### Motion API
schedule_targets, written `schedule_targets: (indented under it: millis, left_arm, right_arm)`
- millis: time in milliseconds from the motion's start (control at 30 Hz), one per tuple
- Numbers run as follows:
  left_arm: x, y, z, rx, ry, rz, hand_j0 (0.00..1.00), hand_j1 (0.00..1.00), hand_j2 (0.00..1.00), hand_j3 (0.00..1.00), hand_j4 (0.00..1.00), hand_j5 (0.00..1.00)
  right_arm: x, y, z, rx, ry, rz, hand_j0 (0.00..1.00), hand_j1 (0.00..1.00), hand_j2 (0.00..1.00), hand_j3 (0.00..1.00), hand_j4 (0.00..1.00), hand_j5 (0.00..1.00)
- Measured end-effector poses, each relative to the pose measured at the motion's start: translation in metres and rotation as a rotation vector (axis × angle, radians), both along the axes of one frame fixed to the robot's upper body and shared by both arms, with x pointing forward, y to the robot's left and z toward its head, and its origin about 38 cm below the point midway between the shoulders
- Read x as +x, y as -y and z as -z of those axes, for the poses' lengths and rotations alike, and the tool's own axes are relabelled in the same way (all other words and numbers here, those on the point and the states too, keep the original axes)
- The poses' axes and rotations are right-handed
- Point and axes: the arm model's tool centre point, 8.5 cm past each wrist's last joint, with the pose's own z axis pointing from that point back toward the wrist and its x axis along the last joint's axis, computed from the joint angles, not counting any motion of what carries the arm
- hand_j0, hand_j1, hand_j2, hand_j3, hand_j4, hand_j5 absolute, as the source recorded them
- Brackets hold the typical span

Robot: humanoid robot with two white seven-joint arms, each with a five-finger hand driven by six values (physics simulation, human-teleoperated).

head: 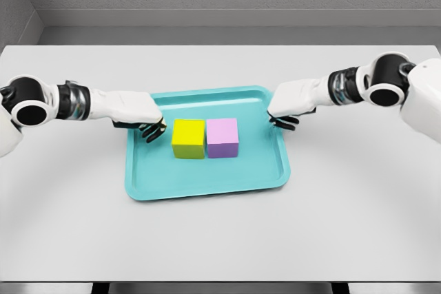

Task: Push two cubes

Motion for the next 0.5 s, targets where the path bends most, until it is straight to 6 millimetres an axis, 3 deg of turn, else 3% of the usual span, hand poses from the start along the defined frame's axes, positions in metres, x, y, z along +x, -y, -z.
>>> schedule_targets:
  millis: [133, 367, 400, 433, 467, 500]
  left_arm:
    - [-0.014, 0.012, 0.004, 0.009, -0.009, 0.06, 0.14, 0.14, 0.14, 0.14, 0.14, 0.14]
    - [-0.019, 0.016, 0.004, 0.012, -0.011, 0.08, 0.15, 0.15, 0.15, 0.15, 0.15, 0.15]
    - [-0.018, 0.015, 0.003, 0.014, -0.009, 0.077, 0.17, 0.17, 0.17, 0.17, 0.17, 0.17]
    - [-0.017, 0.01, 0.001, 0.02, -0.005, 0.069, 0.16, 0.16, 0.16, 0.16, 0.16, 0.16]
    - [-0.015, 0.003, -0.002, 0.026, 0.0, 0.056, 0.16, 0.16, 0.16, 0.16, 0.16, 0.16]
    - [-0.013, -0.003, -0.008, 0.028, 0.01, 0.044, 0.16, 0.16, 0.16, 0.16, 0.16, 0.16]
  right_arm:
    - [0.005, 0.013, -0.013, 0.023, 0.023, 0.036, 0.0, 0.0, 0.0, 0.0, 0.0, 0.0]
    - [0.008, 0.024, -0.023, 0.037, 0.042, 0.063, 0.0, 0.0, 0.0, 0.0, 0.0, 0.0]
    - [0.008, 0.027, -0.025, 0.041, 0.046, 0.069, 0.14, 0.14, 0.14, 0.14, 0.14, 0.14]
    - [0.009, 0.03, -0.026, 0.048, 0.049, 0.079, 0.5, 0.5, 0.5, 0.5, 0.5, 0.5]
    - [0.01, 0.035, -0.031, 0.059, 0.062, 0.091, 1.0, 1.0, 1.0, 1.0, 1.0, 1.0]
    - [0.012, 0.042, -0.041, 0.075, 0.082, 0.11, 1.0, 1.0, 1.0, 1.0, 1.0, 1.0]
